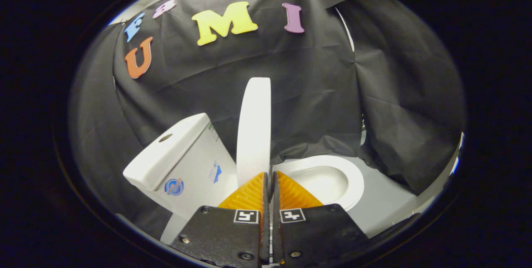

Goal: Open the toilet lid.

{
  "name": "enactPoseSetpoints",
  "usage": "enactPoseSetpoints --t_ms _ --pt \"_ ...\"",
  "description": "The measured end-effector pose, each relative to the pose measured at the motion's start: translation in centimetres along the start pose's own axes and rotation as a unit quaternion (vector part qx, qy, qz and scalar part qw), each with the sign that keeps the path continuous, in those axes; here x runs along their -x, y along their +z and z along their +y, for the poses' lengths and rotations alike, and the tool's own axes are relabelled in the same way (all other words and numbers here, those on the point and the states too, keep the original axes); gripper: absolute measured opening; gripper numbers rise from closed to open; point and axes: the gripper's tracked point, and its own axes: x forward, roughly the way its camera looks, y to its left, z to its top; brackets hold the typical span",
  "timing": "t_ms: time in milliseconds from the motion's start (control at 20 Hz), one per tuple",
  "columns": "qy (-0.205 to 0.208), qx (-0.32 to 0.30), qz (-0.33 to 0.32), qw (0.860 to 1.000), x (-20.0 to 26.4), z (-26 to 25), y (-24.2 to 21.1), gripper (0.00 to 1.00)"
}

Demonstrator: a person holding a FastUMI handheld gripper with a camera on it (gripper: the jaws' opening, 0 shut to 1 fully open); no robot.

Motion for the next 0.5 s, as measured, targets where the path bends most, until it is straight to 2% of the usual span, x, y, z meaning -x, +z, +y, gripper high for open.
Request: enactPoseSetpoints --t_ms 500 --pt "-0.015 0.059 -0.010 0.998 0.5 4.2 -0.1 0.07"
